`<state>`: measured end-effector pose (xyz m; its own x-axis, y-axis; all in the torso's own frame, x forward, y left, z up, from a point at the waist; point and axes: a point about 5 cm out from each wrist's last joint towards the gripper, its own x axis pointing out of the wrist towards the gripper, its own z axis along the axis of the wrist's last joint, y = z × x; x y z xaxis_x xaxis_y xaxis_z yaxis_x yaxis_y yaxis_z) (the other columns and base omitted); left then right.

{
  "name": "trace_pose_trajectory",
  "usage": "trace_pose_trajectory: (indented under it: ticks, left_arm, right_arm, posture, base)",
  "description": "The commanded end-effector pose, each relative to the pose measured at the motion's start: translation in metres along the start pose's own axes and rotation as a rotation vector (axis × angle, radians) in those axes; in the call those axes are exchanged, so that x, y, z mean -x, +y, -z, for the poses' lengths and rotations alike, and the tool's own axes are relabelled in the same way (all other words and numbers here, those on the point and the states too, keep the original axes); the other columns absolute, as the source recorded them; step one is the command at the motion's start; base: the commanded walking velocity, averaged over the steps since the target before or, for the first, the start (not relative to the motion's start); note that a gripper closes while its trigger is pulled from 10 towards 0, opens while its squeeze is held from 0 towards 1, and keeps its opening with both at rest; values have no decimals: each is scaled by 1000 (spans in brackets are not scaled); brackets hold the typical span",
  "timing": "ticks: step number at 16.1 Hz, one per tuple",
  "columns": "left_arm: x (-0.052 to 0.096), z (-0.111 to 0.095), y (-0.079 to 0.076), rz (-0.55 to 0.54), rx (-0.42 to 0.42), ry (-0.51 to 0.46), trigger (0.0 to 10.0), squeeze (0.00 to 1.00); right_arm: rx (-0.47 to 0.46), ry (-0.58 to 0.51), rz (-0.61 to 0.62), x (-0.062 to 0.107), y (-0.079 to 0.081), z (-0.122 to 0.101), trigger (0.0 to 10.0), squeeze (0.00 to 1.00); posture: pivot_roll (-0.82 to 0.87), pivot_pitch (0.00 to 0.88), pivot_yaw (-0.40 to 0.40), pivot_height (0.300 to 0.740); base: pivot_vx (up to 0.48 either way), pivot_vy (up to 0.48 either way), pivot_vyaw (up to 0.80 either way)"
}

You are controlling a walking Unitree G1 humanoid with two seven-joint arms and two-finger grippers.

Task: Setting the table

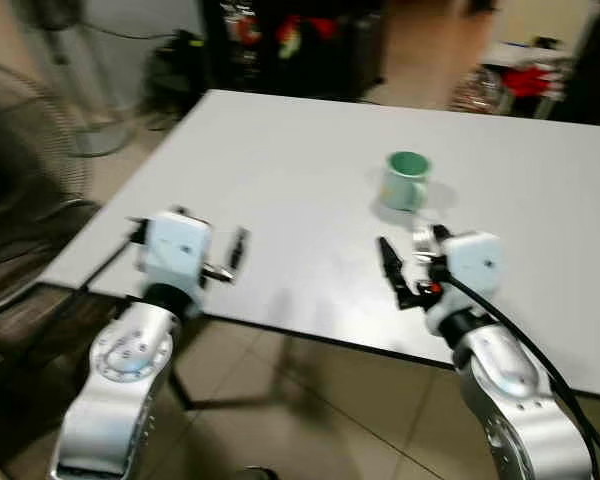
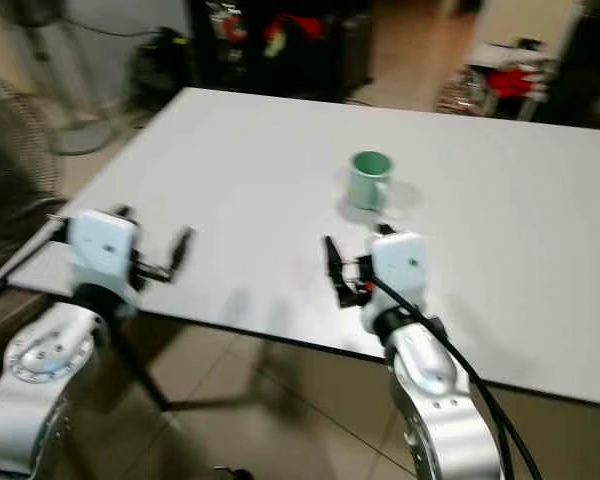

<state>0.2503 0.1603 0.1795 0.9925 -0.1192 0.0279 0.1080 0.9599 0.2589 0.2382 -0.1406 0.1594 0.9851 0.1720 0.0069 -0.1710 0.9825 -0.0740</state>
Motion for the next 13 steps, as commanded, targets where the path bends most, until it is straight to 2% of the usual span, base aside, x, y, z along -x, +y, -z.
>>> trace_pose_trajectory:
  ticks: [1,3,4,5,7,10,13]
  left_arm:
    - [-1,0,6,-53,9,-3,10000,0]
    - [1,3,8,-74,10,11,10000,0]
    - [1,3,10,-100,-18,22,10000,0]
    - [1,4,7,-54,6,26,10000,0]
    - [0,5,4,-31,45,34,10000,0]
    - [2,12,5,-67,17,73,10000,0]
    - [7,12,7,-69,43,74,10000,0]
  right_arm:
    - [-13,-10,31,0,-6,0,10000,1000]
    - [-72,-1,45,-1,-10,3,10000,1000]
    - [-70,-10,56,-2,-11,3,10000,1000]
    - [-87,9,37,-3,-10,5,10000,1000]
    - [-86,9,4,-5,-10,5,10000,1000]
    - [-89,34,-49,-4,-10,11,10000,1000]
    - [-101,40,-39,-9,-14,12,10000,1000]
  posture:
    - [-96,0,67,740]
    - [-101,0,72,740]
    - [-103,0,73,740]
    - [-108,1,73,740]
    - [-109,4,67,740]
    - [-102,9,38,740]
    - [-88,7,18,740]
  base:
    - [0,0,800]
    - [0,0,800]
    - [0,0,800]
    - [0,0,800]
    - [0,0,800]
    - [0,0,800]
    - [0,0,800]
